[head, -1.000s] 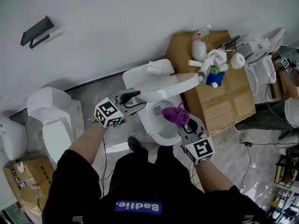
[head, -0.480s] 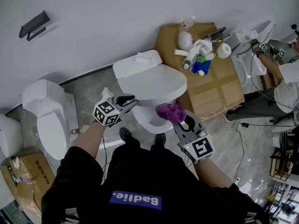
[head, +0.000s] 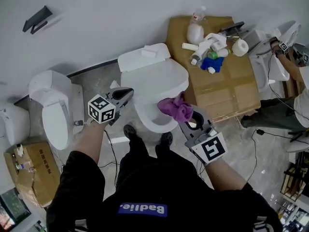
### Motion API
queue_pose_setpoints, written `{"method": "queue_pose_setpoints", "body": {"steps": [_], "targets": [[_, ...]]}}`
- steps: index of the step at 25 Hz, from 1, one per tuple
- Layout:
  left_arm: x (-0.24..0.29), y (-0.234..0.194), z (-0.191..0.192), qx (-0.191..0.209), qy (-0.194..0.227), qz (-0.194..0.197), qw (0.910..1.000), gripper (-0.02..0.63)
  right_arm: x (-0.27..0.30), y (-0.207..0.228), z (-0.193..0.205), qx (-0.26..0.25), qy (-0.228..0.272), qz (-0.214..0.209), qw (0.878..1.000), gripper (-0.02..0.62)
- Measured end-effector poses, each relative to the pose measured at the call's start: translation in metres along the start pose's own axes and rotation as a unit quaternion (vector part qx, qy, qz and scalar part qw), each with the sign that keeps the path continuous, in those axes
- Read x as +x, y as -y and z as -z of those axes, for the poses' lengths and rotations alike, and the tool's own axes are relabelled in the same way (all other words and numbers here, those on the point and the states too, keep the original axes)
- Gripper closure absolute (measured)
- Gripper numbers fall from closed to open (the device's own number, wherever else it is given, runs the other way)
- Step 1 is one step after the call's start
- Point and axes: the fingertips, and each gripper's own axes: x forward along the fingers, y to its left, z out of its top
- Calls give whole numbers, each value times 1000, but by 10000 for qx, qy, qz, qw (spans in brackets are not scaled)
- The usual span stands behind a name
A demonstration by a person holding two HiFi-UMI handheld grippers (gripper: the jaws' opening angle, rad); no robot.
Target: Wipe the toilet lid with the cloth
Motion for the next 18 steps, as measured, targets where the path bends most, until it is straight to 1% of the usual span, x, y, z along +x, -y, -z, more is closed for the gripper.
{"method": "queue_pose_setpoints", "body": {"steps": [2,5,8,11,13,16,18], "targets": [[3,0,10,-208,132,-180,9995,587,0,5,8,3,23,-155,9999,520],[7,4,30,-548,275,-410,9973,589,2,7,22,140,-47,-328,9994,520],[13,12,54,-570,162,-495,9970,589,7,3,29,122,-102,-482,9987,520],[19,18,84,-577,3,-564,9967,589,15,-3,46,117,-231,-580,9980,520],[23,25,103,-487,-90,-506,9975,589,21,-9,63,187,-370,-616,9972,520],[28,41,130,-305,-262,-294,9988,589,31,-21,84,319,-555,-672,9957,520],[31,50,148,-295,-378,-143,9987,589,37,-29,97,363,-642,-709,9948,520]]}}
